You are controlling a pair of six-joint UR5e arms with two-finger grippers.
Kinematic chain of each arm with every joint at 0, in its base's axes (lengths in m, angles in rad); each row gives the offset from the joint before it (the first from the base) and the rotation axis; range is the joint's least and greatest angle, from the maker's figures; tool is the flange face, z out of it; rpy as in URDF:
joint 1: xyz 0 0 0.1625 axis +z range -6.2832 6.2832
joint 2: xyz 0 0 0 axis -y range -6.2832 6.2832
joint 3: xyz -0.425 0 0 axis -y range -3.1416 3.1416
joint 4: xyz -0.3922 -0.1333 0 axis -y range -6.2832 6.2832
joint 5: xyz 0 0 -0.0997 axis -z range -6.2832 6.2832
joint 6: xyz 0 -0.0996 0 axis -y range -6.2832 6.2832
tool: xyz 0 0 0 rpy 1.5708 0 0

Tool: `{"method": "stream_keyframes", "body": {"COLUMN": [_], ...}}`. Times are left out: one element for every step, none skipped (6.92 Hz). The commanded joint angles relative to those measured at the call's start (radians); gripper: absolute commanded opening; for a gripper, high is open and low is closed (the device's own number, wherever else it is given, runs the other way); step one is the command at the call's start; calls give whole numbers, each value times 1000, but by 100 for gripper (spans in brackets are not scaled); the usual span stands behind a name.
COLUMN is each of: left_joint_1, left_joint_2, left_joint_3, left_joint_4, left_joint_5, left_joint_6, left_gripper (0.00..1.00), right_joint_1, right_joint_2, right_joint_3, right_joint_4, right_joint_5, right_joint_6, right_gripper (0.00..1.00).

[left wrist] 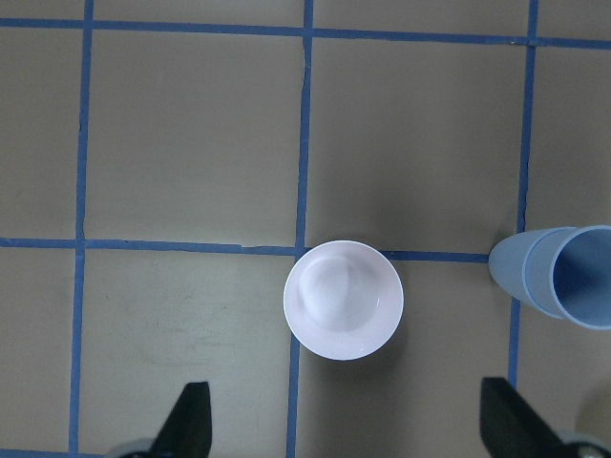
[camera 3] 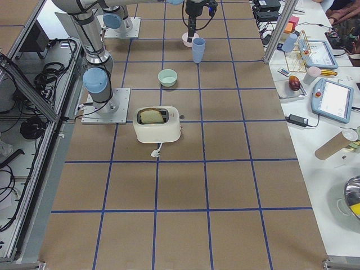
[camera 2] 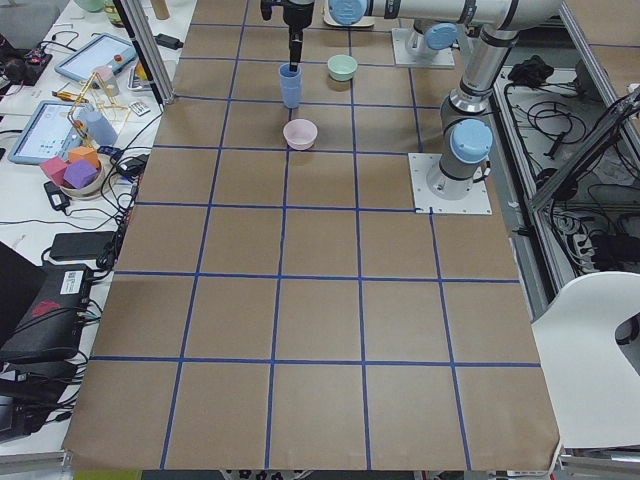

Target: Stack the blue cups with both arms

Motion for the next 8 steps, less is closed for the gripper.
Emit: {"method": "stream_keyframes", "body": {"left_joint_1": [0, 0, 0, 0, 0, 0, 0, 0], "left_joint_2": [0, 0, 0, 0, 0, 0, 0, 0], "left_joint_3": [0, 0, 0, 0, 0, 0, 0, 0], "left_joint_4": [0, 0, 0, 0, 0, 0, 0, 0], "left_joint_5": [0, 0, 0, 0, 0, 0, 0, 0], "left_joint_6": [0, 0, 0, 0, 0, 0, 0, 0], "left_gripper": [100, 100, 100, 100, 100, 100, 100, 100], "right_joint_1": [5, 5, 4, 5, 2, -5, -7, -8], "right_joint_2": [2, 7, 8, 8, 10, 10, 10, 10], "right_joint_3": [1, 1, 1, 1, 1, 1, 1, 1], "right_joint_4": [1, -5, -7, -7, -11, -11, -11, -13], "right_joint_5": [5, 5, 7, 43, 64, 59, 62, 59], "right_joint_6": [-3, -6, -5, -5, -9, -9, -8, -8], "right_gripper": [100, 100, 100, 100, 100, 100, 100, 100]}}
